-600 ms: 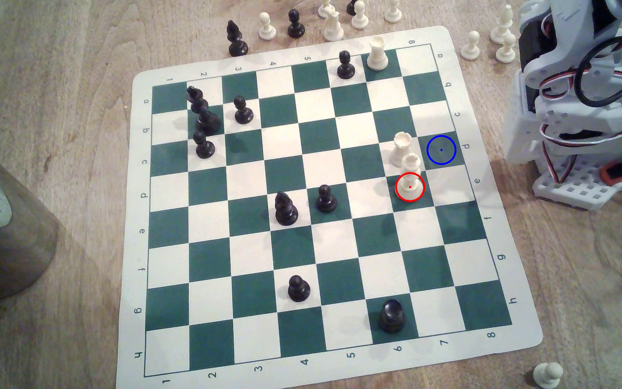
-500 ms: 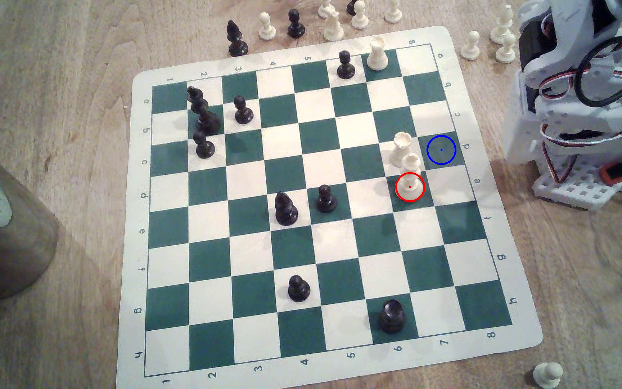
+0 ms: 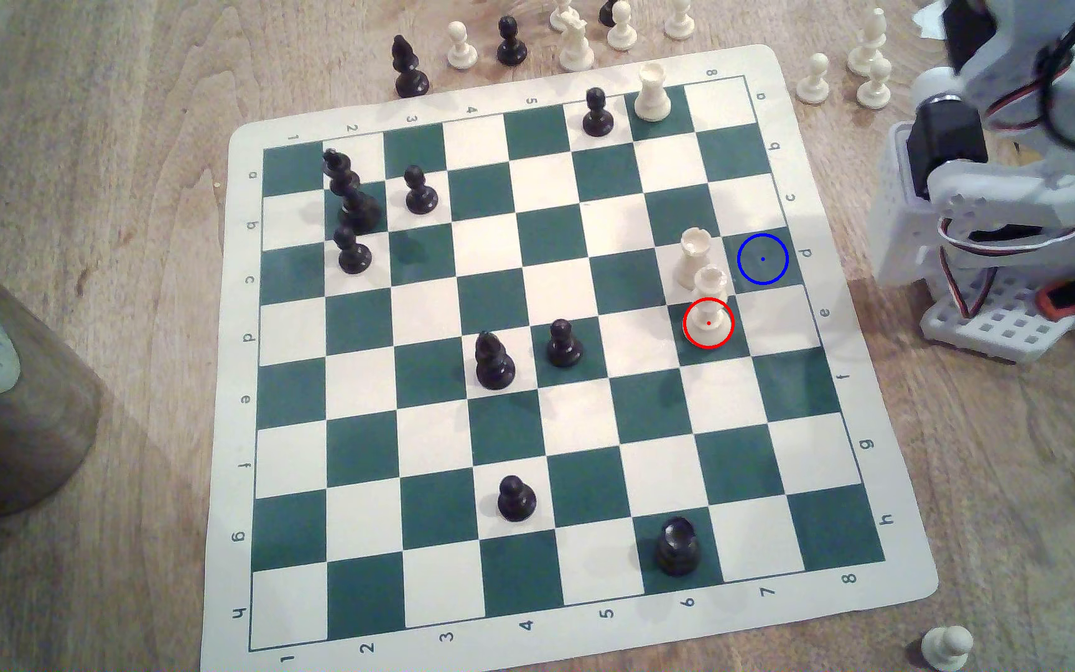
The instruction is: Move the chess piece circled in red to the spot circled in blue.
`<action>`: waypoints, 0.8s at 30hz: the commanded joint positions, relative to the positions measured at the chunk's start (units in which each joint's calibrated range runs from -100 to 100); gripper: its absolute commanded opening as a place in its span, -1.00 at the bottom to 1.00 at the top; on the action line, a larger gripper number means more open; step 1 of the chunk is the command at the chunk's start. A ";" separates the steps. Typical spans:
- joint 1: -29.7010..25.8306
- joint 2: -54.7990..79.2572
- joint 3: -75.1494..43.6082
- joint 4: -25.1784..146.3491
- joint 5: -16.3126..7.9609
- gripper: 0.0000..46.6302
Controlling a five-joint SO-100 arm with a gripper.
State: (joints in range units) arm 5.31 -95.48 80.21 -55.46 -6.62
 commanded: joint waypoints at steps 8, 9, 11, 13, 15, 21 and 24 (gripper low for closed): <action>-1.83 -0.28 -24.99 40.14 0.15 -0.99; -1.75 -0.28 -26.08 42.11 0.15 -0.99; -1.28 -0.28 -29.17 48.50 0.10 -0.99; -0.34 -0.28 -30.89 53.98 0.34 -0.99; 2.39 -0.20 -35.78 67.66 0.34 -0.99; -1.44 -0.20 -42.13 95.59 1.81 -0.99; -1.83 0.48 -42.22 105.25 2.39 -0.99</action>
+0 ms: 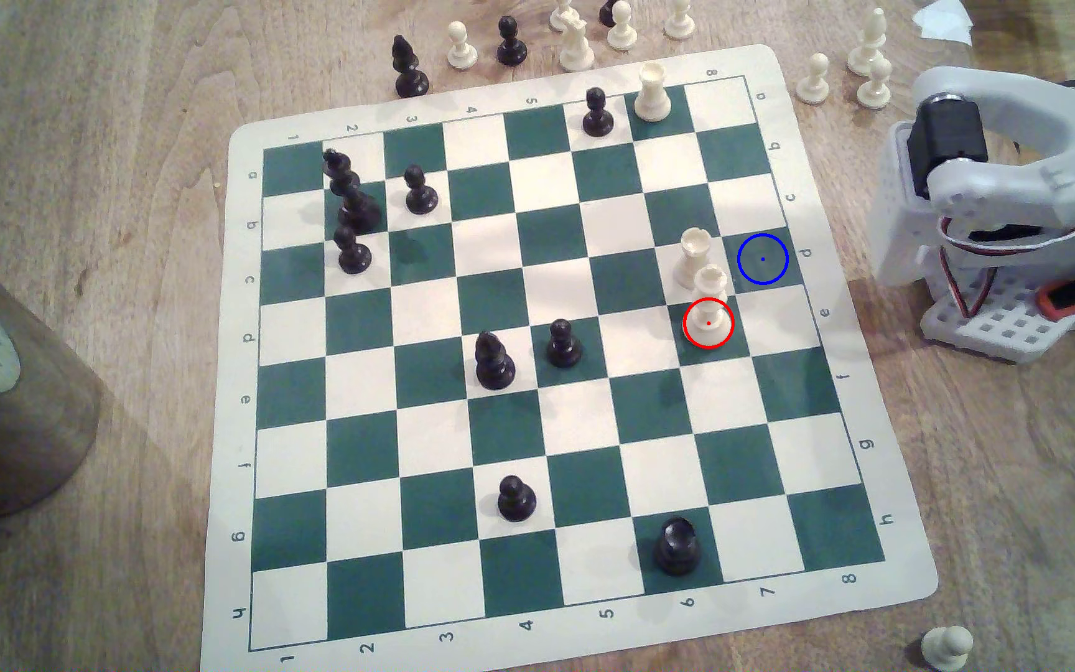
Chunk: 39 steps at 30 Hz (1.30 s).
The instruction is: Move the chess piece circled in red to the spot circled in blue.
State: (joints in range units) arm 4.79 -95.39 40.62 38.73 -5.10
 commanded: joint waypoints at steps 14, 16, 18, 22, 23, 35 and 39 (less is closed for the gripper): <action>-3.35 11.18 0.08 39.90 -2.00 -0.99; -3.82 15.51 -0.01 41.13 -3.66 -0.99; -5.93 20.43 -0.37 41.21 -6.11 -0.99; -11.25 28.50 -4.00 41.13 -10.35 -0.99; -11.79 30.37 -4.90 41.29 -10.89 -0.99; -15.70 38.52 -3.72 46.29 -11.72 -0.44; -16.02 39.36 1.62 45.39 -10.94 -0.38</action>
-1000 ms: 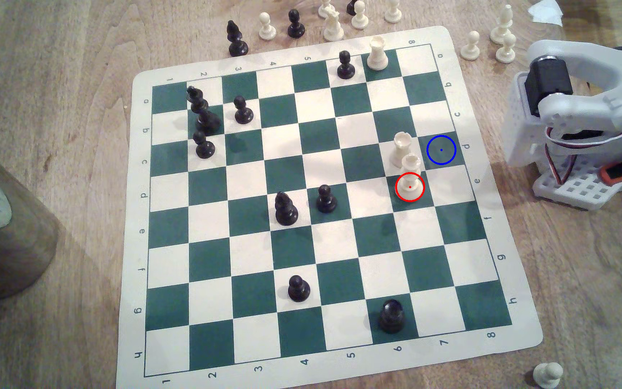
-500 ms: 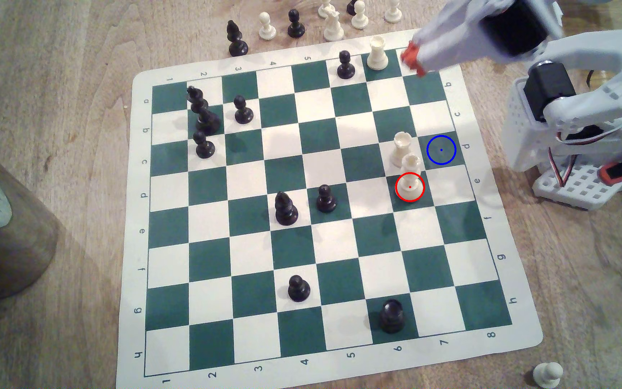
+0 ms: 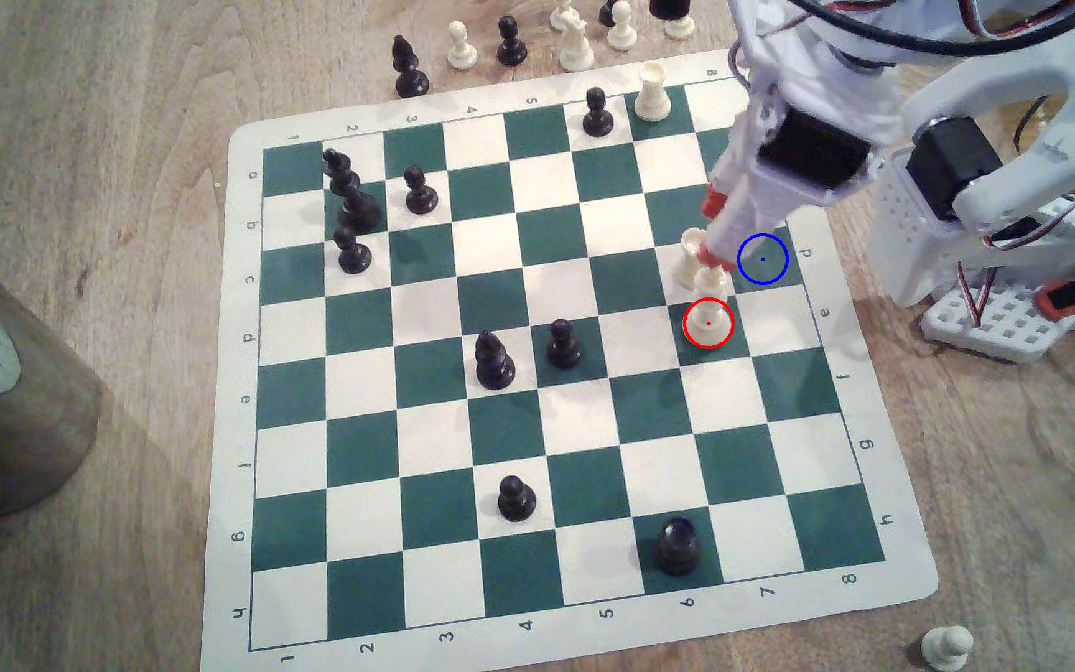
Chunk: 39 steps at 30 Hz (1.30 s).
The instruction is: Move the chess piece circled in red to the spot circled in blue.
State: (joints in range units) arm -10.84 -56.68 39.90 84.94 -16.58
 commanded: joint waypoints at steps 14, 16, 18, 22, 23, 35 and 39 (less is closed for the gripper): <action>0.95 4.31 10.78 -4.84 2.83 -0.32; 1.81 5.41 12.50 -6.23 3.27 -0.30; 2.20 6.09 13.68 -6.89 3.61 -0.30; 3.29 7.36 14.95 -7.95 4.30 -0.29; 3.45 7.62 15.04 -8.20 4.30 -0.29; 5.48 10.67 17.49 -11.89 5.27 -0.28; 5.72 12.03 18.49 -12.70 5.62 -0.28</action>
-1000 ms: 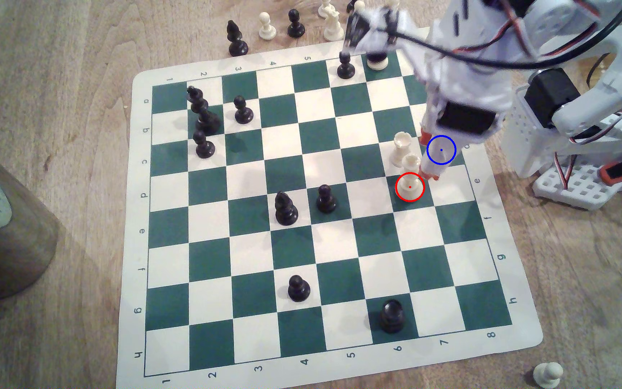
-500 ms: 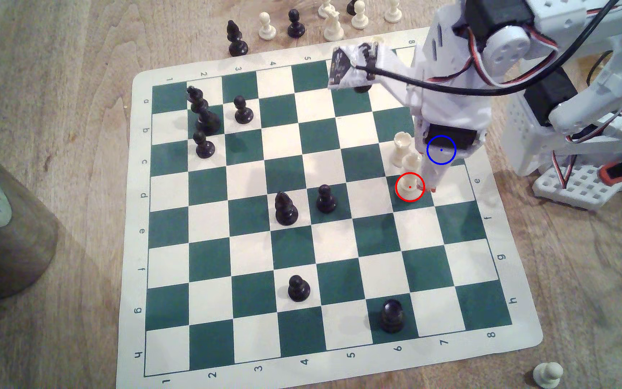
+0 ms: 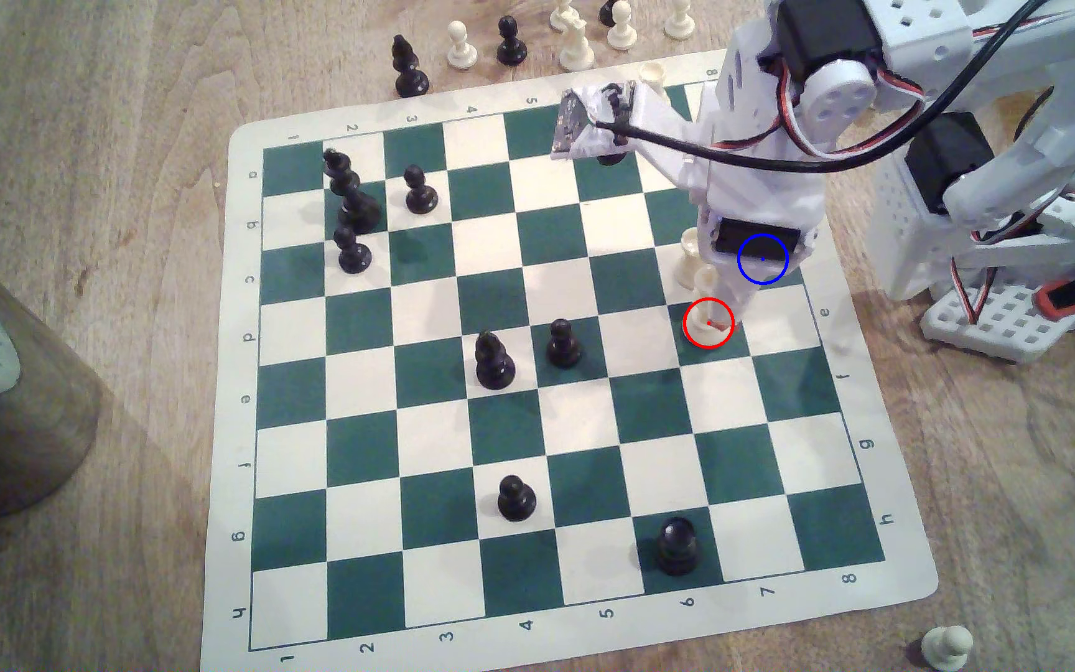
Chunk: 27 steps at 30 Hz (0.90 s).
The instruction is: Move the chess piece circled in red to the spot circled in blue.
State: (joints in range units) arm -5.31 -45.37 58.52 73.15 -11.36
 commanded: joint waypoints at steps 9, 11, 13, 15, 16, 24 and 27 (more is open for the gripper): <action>0.42 2.08 1.59 -2.22 0.78 -0.28; 0.73 2.16 1.68 -3.12 0.78 -0.29; 1.20 2.33 1.68 -4.11 0.78 -0.29; 1.75 2.76 2.04 -5.50 0.88 -0.29; 1.99 2.93 2.23 -6.24 0.98 -0.28; 2.92 3.27 2.23 -7.95 1.07 -0.40; 3.00 2.67 2.23 -7.95 0.98 -0.47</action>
State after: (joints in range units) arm -2.36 -41.60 61.50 65.66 -10.33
